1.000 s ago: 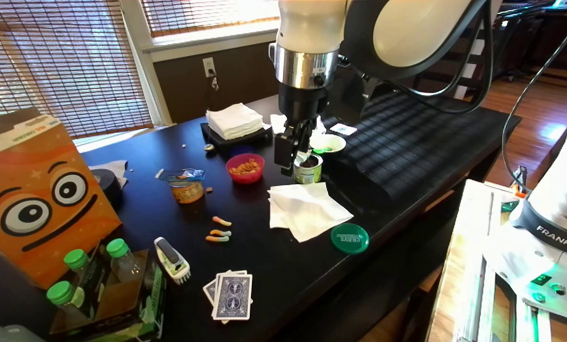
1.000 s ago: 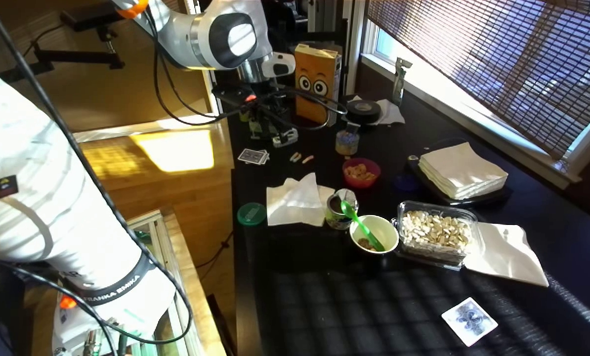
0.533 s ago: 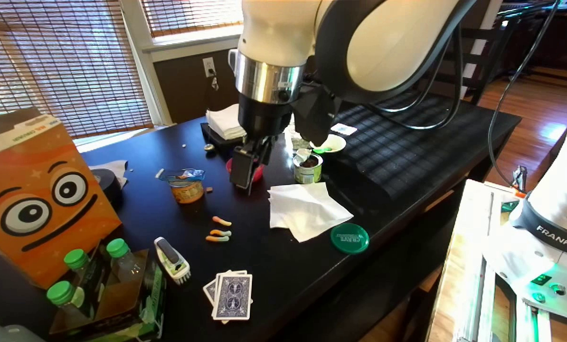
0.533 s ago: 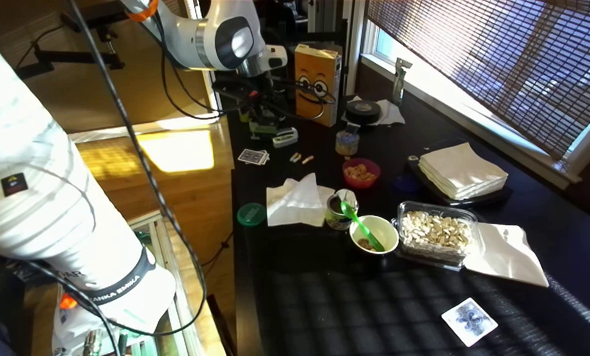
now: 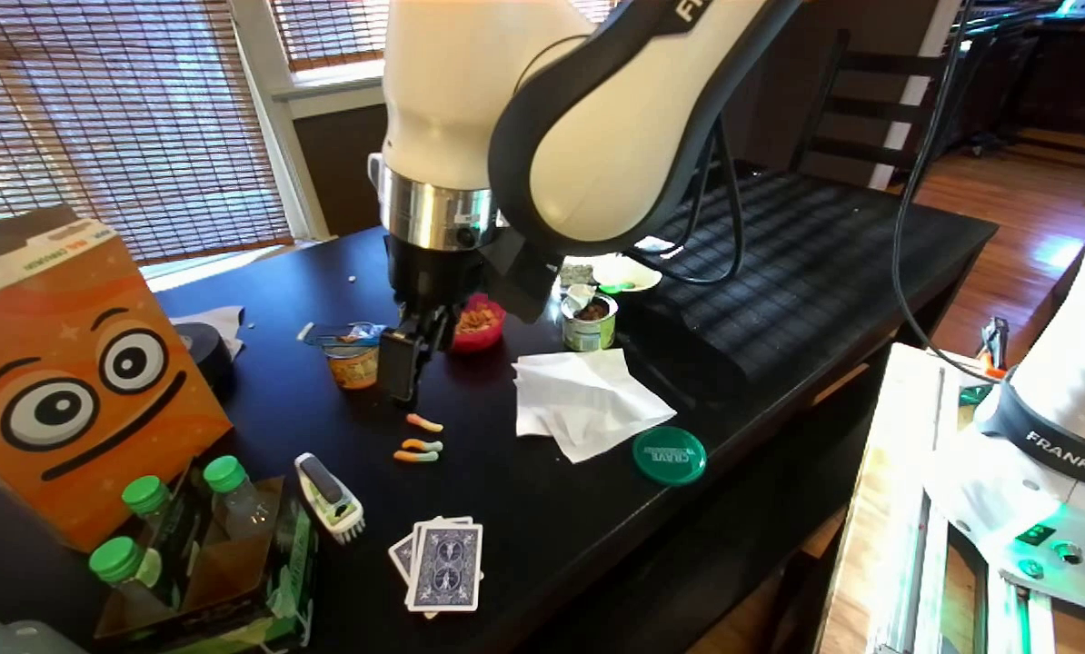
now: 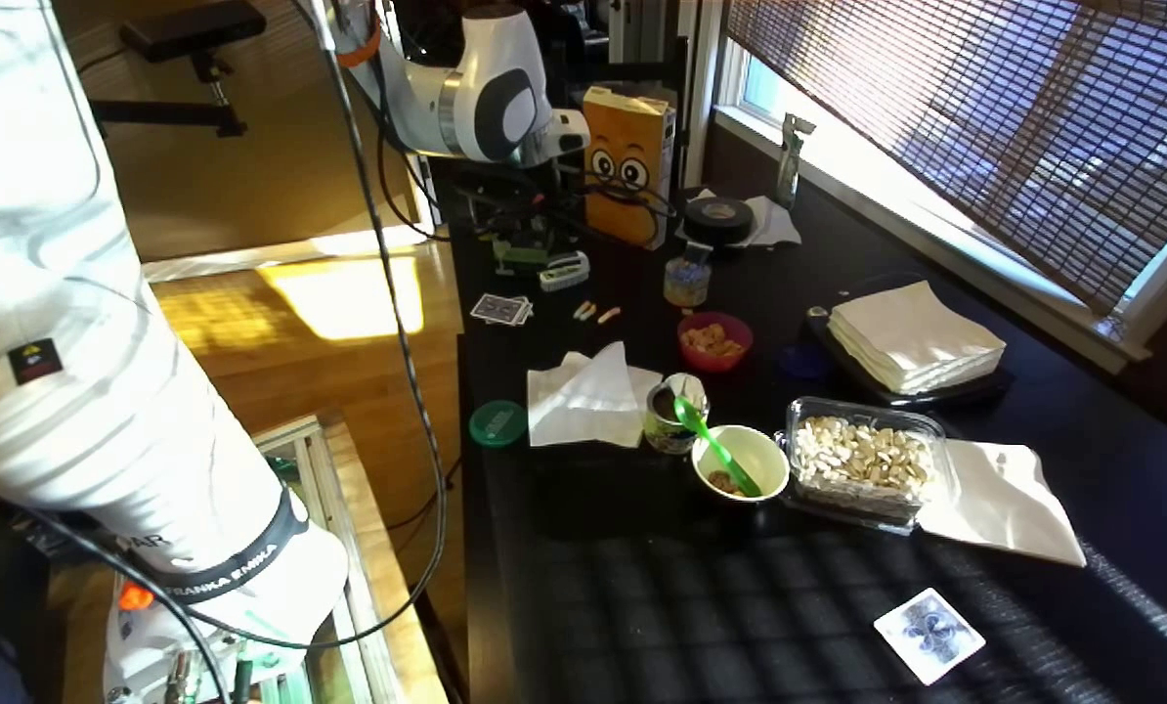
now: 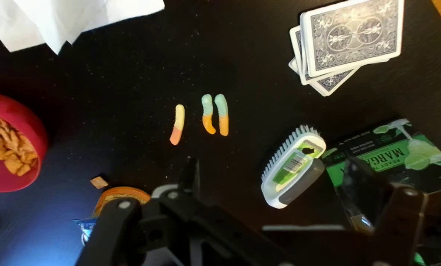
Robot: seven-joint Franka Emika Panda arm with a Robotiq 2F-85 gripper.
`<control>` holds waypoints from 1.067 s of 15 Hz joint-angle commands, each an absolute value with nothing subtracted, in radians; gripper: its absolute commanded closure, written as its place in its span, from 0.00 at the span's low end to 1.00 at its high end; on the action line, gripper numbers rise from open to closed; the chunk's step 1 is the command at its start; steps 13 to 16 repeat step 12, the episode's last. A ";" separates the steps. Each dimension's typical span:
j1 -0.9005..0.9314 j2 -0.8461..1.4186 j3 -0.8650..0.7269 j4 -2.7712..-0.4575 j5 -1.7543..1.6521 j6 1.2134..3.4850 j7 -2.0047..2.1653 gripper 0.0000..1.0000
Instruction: Pick up the napkin on the left and put it on top of the napkin on the right, move the napkin back to the left and then back to the right.
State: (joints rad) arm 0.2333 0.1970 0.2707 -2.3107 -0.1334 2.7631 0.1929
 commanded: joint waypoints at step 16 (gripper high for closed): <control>0.264 0.278 0.223 -2.236 -0.117 2.762 0.137 0.00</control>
